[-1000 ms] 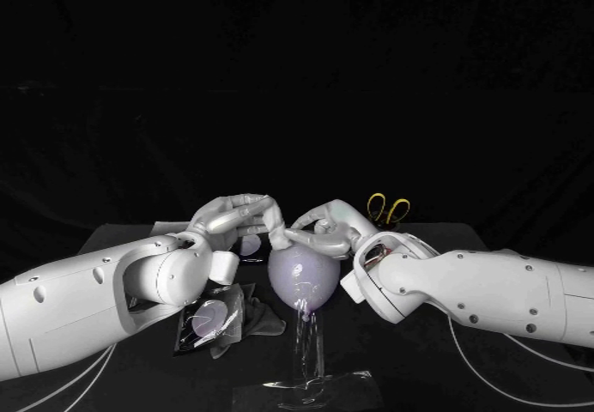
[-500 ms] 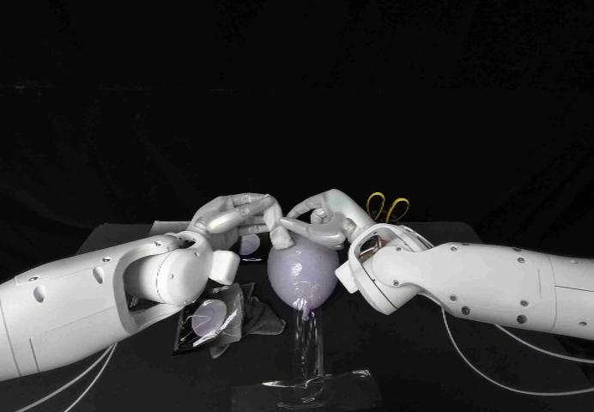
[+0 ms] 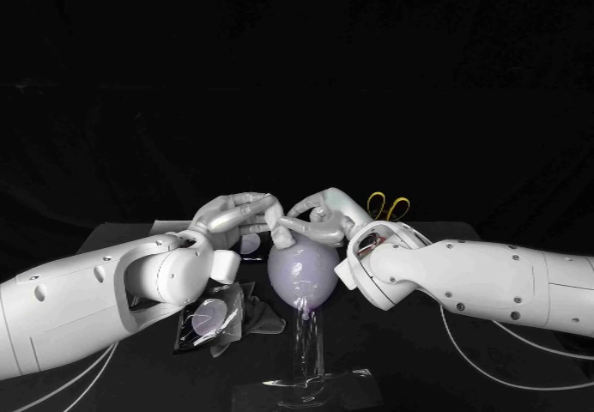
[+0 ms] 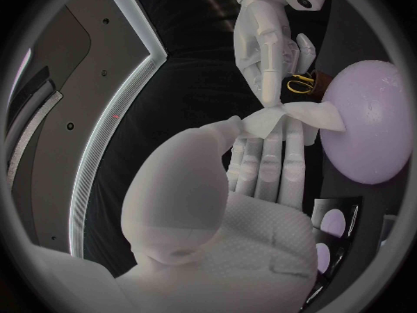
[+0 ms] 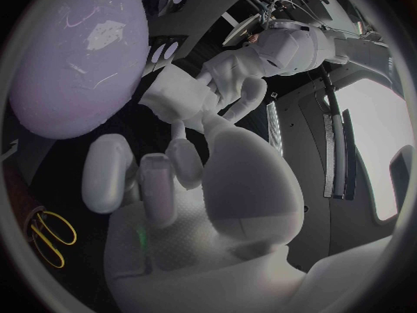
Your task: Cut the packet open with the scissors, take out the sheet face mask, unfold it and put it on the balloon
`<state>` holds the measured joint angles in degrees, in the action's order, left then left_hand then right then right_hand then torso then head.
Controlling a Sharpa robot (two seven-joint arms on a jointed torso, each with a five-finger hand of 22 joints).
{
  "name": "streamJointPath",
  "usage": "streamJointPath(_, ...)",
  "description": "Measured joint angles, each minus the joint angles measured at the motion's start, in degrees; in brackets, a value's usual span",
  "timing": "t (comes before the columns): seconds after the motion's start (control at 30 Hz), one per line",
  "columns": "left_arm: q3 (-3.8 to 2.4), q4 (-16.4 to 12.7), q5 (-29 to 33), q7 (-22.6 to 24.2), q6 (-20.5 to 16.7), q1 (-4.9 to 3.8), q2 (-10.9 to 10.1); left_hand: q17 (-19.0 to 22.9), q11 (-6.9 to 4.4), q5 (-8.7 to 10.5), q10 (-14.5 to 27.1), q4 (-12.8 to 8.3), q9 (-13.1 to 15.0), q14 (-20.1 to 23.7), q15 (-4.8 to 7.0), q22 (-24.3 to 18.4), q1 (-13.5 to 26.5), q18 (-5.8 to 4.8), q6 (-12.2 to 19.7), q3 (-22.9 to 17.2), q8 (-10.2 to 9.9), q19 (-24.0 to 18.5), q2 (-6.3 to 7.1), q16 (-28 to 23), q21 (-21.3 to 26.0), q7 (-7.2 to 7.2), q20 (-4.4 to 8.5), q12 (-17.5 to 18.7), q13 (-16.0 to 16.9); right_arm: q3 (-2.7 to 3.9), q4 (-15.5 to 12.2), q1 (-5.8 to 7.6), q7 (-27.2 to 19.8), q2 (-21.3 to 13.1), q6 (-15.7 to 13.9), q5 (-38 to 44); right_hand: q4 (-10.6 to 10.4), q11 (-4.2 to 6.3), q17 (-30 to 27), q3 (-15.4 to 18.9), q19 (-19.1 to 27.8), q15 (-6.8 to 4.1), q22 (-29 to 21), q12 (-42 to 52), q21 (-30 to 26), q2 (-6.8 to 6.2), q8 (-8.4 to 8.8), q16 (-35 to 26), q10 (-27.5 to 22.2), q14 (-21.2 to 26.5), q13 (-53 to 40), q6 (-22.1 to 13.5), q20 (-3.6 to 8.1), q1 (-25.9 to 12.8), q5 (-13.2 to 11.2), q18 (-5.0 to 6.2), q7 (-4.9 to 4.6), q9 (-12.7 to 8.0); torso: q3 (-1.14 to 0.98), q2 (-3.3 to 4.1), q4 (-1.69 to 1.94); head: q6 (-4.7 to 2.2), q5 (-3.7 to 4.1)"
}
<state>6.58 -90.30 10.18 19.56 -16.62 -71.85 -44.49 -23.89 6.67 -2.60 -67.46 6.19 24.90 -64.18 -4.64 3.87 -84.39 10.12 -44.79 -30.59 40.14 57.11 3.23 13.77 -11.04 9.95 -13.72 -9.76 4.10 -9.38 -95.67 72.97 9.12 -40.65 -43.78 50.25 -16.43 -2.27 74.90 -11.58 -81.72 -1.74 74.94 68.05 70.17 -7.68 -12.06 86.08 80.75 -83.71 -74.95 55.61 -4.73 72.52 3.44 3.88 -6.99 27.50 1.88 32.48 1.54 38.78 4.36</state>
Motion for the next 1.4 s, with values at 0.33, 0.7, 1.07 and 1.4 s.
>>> streamJointPath(0.33, 0.00, -0.14, 0.55, 0.31, 0.28, 0.00, -0.09, -0.17, 0.20, 0.09, 0.20, 0.32, 0.74, 0.20, -0.20, 0.01, -0.14, -0.39, 1.23, -0.32, 0.89, 0.00, -0.13, -0.25, 0.23, 0.19, 0.00, 0.27, 0.01, 0.00, 0.03, 0.01, 1.37, 0.31, 1.24, 0.81, 0.06, 0.00, 0.01, 1.00, 0.00, 0.00, 0.00, 0.00, 0.00, 0.44, 0.00, -0.10, 0.00, 0.00, 0.02, 0.81, 0.00, 0.44, 0.00, 0.00, 0.34, 0.23, -0.03, 0.01, -0.03, 0.07, 0.07)
streamJointPath(0.7, 0.01, -0.20, 1.04, 0.39, 0.88, 0.01, 0.02, -0.32, 0.40, -0.02, 0.40, 0.33, 0.81, 0.19, -0.20, 0.04, -0.21, -0.45, 1.93, -0.69, 1.65, 0.01, -0.20, -0.31, 0.22, 0.50, 0.00, 0.27, 0.01, 0.00, 0.21, 0.01, 2.19, 0.59, 1.93, 1.18, 0.97, 0.61, 0.05, -0.86, -0.35, -0.25, -0.04, 1.41, 1.29, 4.56, -0.85, 0.59, 0.48, -0.25, -0.29, 2.78, 0.35, 4.23, -0.23, -0.01, 1.49, 0.50, -0.03, 0.01, -0.03, 0.24, 0.19)
streamJointPath(1.07, 0.01, -0.14, 1.25, 0.36, 1.09, 0.01, -0.02, -0.43, 0.40, -0.02, 0.40, 0.46, 0.83, 0.19, -0.21, 0.07, -0.36, -0.48, 2.34, -0.82, 2.10, 0.01, -0.35, -0.53, 0.44, 0.51, -0.01, 0.28, 0.01, -0.01, -0.28, 0.02, 1.68, 0.33, 1.25, 1.21, 3.64, 0.95, 0.04, -4.66, -0.95, -0.77, -0.02, 2.68, 2.53, 5.46, -1.45, 0.87, 0.53, -0.16, -0.28, 3.74, 0.96, 6.39, -0.48, -0.04, 2.08, 0.83, -0.03, 0.00, -0.03, 0.29, 0.11)
streamJointPath(1.4, 0.00, 0.62, 1.30, 0.36, 1.00, 0.00, 0.05, -0.50, 0.40, -0.01, 0.40, 0.29, 0.89, 0.19, -0.21, -0.13, -0.36, -0.50, 2.44, -0.97, 2.10, 0.01, -0.35, -0.52, 0.73, 0.42, -0.01, 0.27, 0.01, -0.02, -1.08, 0.01, 0.73, -0.71, 0.54, 1.19, 4.65, 1.05, 0.00, -6.00, -1.13, -0.84, 0.01, 3.09, 2.93, 5.87, -1.94, 0.87, 0.42, -0.24, -0.36, 4.02, 1.15, 7.14, -0.44, -0.06, 2.35, 1.19, -0.03, -0.02, -0.03, 0.21, 0.07)
